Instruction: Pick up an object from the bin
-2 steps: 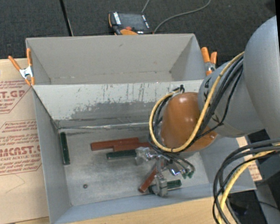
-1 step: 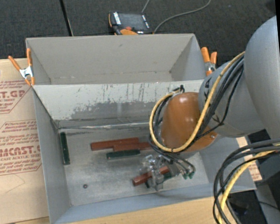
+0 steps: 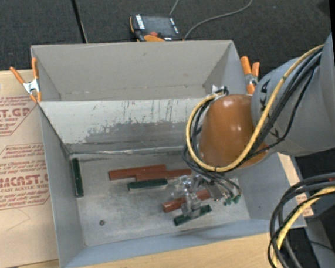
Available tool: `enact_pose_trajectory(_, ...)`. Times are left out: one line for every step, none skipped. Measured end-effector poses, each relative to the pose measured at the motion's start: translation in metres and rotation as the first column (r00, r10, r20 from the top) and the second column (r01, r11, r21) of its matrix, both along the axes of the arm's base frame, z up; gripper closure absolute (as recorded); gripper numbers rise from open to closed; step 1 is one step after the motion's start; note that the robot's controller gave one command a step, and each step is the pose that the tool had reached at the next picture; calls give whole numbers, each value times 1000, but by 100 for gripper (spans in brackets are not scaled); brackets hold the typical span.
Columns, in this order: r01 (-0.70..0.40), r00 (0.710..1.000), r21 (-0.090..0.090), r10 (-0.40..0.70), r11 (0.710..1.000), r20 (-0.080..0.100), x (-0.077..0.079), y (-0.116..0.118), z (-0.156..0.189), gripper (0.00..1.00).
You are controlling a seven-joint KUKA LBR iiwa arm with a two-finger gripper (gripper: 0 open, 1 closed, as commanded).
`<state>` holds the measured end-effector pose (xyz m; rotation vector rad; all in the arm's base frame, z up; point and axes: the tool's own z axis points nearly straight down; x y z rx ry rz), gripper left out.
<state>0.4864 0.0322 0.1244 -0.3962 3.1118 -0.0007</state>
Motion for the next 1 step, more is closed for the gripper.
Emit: enact_pose_trajectory(0,1000,0,0,1000,2,2,1,60,100)
